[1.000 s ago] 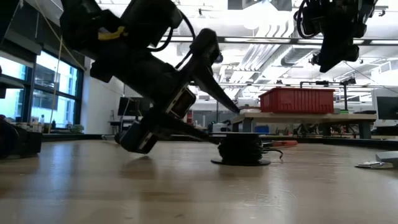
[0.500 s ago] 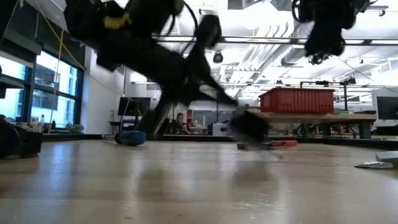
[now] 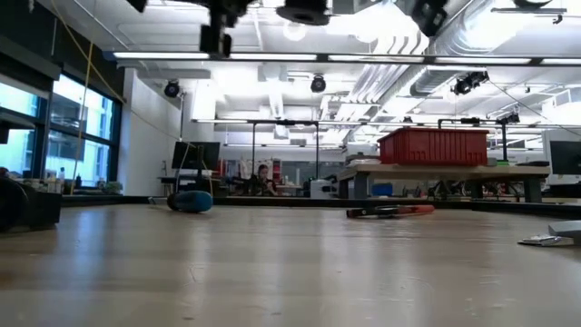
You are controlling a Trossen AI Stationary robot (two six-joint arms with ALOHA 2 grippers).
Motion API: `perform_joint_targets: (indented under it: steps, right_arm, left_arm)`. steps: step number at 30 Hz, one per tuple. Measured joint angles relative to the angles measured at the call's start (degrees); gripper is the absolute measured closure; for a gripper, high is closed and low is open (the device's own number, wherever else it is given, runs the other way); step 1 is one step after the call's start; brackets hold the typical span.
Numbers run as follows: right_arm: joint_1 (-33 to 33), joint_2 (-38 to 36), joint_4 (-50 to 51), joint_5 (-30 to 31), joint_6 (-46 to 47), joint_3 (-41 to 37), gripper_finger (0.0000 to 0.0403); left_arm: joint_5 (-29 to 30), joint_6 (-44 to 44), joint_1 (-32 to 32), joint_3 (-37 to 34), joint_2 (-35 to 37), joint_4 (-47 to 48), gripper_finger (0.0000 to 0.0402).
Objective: Coil cords
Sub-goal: Uncoil the black wire from the black spool
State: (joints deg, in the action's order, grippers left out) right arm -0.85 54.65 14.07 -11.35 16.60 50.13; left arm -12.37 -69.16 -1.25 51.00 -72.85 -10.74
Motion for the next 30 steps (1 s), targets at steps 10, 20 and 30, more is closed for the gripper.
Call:
perform_joint_targets:
  steps: [10,20,30]
  right_arm:
    - [-3.55,8.71,-8.71,18.38,-21.36,0.00,0.0297]
    - [-5.26,12.51,-13.16,27.65,-33.03,0.07,0.0297]
    - [-7.50,14.11,-14.05,27.33,-35.26,0.09,0.0297]
  left_arm:
    - [0.21,-4.81,-3.31,0.00,4.95,2.32,0.0401]
    - [0.01,-6.25,-2.30,-0.02,3.12,1.54,0.0401]
    - [0.88,-7.26,-2.50,-0.02,3.14,0.90,0.0401]
